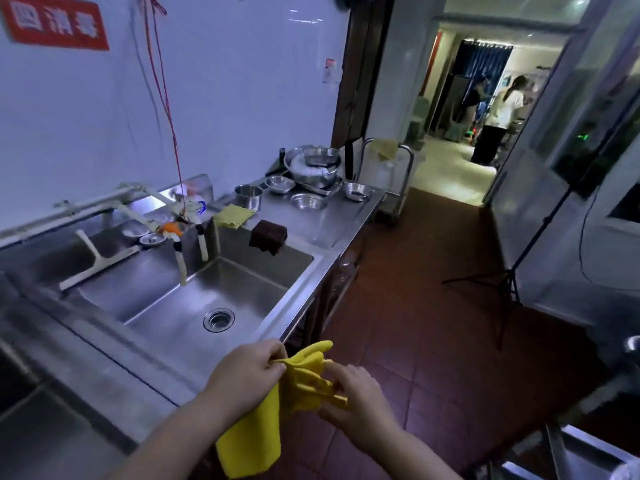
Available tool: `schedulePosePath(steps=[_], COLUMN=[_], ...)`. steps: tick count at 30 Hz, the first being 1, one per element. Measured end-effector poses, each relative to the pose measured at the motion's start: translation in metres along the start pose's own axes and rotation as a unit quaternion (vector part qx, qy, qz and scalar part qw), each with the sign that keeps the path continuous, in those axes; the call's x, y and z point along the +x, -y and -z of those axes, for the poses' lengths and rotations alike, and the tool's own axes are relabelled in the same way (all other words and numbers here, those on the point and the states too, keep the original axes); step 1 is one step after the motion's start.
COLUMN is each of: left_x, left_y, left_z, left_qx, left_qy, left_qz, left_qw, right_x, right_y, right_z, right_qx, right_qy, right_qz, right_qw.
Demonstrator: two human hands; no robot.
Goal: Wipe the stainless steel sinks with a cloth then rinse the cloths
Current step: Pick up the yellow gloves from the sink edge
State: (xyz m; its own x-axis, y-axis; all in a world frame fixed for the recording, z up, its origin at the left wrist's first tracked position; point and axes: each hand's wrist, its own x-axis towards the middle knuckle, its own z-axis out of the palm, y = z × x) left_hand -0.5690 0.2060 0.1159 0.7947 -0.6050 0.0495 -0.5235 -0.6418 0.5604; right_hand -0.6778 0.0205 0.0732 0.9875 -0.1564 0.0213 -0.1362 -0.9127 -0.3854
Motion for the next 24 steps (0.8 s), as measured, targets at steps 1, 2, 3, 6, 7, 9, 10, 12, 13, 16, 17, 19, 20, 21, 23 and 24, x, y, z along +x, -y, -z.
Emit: schedulePosePath(steps=[1, 2, 3, 6, 7, 9, 10, 12, 13, 16, 17, 19, 20, 21, 23, 24], left_x=[0.011, 0.023, 0.035, 0.072, 0.085, 0.113, 0.128, 0.158, 0.174, 0.226, 0.243, 0.274, 0.288, 0.301, 0.323, 0.333], left_y=[-0.001, -0.002, -0.002, 0.0, 0.0, 0.002, 0.002, 0.003, 0.003, 0.002, 0.002, 0.002, 0.001, 0.0, -0.004, -0.006], left_z=[-0.002, -0.004, -0.007, -0.019, -0.024, -0.033, -0.039, -0.047, -0.05, -0.051, -0.05, -0.047, -0.045, -0.044, -0.042, -0.042], left_qx=[-0.015, -0.032, -0.051, -0.116, -0.139, -0.171, -0.184, -0.208, -0.217, -0.24, -0.245, -0.247, -0.248, -0.253, -0.275, -0.285], left_qy=[0.008, 0.015, 0.02, 0.025, 0.025, 0.025, 0.025, 0.019, 0.016, 0.018, 0.018, 0.016, 0.018, 0.023, 0.039, 0.045], left_qz=[0.01, 0.02, 0.03, 0.063, 0.072, 0.08, 0.081, 0.081, 0.079, 0.071, 0.066, 0.05, 0.041, 0.035, 0.027, 0.023], left_qw=[1.0, 0.999, 0.998, 0.991, 0.987, 0.982, 0.979, 0.975, 0.973, 0.968, 0.967, 0.968, 0.968, 0.967, 0.96, 0.957], right_x=[0.013, 0.026, 0.039, 0.072, 0.082, 0.105, 0.118, 0.144, 0.157, 0.196, 0.21, 0.236, 0.249, 0.261, 0.284, 0.295], right_y=[-0.009, -0.017, -0.025, -0.049, -0.057, -0.072, -0.079, -0.094, -0.101, -0.116, -0.121, -0.128, -0.131, -0.135, -0.141, -0.145], right_z=[0.001, 0.001, 0.002, 0.005, 0.007, 0.015, 0.02, 0.031, 0.037, 0.057, 0.063, 0.074, 0.078, 0.082, 0.09, 0.093], right_qx=[-0.01, -0.01, -0.001, 0.042, 0.049, 0.037, 0.026, 0.003, -0.008, -0.022, -0.03, -0.034, -0.035, -0.043, -0.055, -0.052], right_qy=[-0.012, -0.021, -0.035, -0.092, -0.102, -0.109, -0.109, -0.103, -0.101, -0.093, -0.109, -0.15, -0.159, -0.162, -0.164, -0.164], right_qz=[0.012, 0.023, 0.032, 0.052, 0.056, 0.063, 0.065, 0.066, 0.071, 0.08, 0.087, 0.105, 0.119, 0.138, 0.145, 0.137], right_qw=[1.0, 0.999, 0.999, 0.994, 0.992, 0.991, 0.992, 0.992, 0.992, 0.992, 0.99, 0.983, 0.979, 0.976, 0.974, 0.976])
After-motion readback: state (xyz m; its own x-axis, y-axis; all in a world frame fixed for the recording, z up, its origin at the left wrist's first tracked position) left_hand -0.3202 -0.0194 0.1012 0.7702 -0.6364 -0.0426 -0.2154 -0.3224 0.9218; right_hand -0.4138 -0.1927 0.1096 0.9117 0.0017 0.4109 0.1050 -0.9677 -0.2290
